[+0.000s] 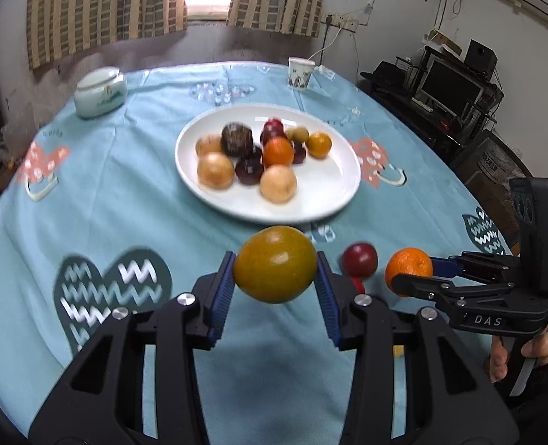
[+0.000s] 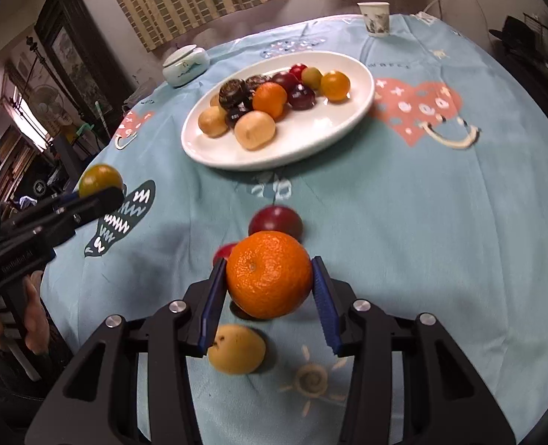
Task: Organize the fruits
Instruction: 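Carry olive-yellow fruit and orange onto the plate and release both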
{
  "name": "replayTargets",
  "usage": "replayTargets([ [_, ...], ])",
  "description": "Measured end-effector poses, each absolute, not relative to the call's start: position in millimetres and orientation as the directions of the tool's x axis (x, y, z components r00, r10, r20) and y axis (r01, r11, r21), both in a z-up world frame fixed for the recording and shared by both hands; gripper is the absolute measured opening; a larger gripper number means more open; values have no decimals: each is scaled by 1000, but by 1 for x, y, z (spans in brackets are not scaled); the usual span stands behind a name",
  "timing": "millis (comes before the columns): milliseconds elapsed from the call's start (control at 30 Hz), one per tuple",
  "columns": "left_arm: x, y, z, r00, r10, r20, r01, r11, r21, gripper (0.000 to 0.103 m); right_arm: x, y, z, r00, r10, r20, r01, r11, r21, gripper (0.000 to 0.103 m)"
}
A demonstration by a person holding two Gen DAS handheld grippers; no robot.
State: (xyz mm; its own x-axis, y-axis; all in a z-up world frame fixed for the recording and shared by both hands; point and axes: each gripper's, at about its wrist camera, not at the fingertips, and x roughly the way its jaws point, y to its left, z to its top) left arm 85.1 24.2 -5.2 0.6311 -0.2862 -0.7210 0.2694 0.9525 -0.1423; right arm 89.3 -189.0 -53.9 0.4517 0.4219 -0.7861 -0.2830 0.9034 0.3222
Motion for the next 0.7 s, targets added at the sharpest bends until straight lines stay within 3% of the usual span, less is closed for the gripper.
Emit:
replayTargets([
  [267, 182, 12, 27, 654, -242, -717, 246, 964, -101, 43, 172, -186, -19, 515, 369, -774, -312, 921, 232, 46],
  [700, 319, -12, -7, 606, -186, -773, 171, 980, -102, 43, 292, -175, -23, 534, 318, -783, -250, 945, 213, 46],
])
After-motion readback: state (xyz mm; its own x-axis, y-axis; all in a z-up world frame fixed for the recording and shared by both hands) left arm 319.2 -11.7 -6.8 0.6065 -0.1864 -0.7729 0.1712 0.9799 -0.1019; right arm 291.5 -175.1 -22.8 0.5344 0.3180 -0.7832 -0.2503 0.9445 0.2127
